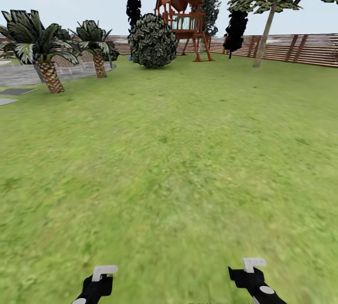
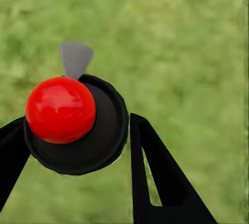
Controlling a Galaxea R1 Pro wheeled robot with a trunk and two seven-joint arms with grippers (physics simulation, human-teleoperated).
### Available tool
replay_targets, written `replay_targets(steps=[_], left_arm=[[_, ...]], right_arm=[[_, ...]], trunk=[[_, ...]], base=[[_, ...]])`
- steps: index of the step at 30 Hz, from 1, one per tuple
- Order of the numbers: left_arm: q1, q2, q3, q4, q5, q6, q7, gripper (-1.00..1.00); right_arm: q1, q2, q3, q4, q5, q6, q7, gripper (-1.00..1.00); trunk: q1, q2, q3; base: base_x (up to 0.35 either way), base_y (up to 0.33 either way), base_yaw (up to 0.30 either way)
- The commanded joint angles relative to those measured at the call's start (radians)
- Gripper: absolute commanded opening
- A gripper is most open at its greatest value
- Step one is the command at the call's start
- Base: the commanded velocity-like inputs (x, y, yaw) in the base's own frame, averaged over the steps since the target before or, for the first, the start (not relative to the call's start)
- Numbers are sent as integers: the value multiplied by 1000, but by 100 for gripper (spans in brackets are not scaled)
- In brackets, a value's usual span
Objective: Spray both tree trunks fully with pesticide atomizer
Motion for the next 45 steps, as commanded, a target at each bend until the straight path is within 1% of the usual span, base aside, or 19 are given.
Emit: replay_targets(steps=[1, 29, 36, 45], left_arm=[[0, 0, 0, 0, 0, 0, 0, -100], [0, 1, 1, 0, 1, 0, 1, -100], [0, 3, 1, 0, 1, 0, 1, -100], [0, 3, 1, -1, 2, 2, 2, -100]], right_arm=[[0, 0, 0, 0, 0, 0, 0, 100], [0, 0, 0, 0, 0, 0, 0, 100], [0, 0, 0, 0, 0, 0, 0, 100], [0, 1, 0, 0, 0, 0, 0, 100]], trunk=[[0, 0, 0], [0, 0, 0], [0, 0, 0], [0, 0, 0]], base=[[0, -271, -267], [0, -269, -267], [13, -31, -267], [313, 0, -267]])
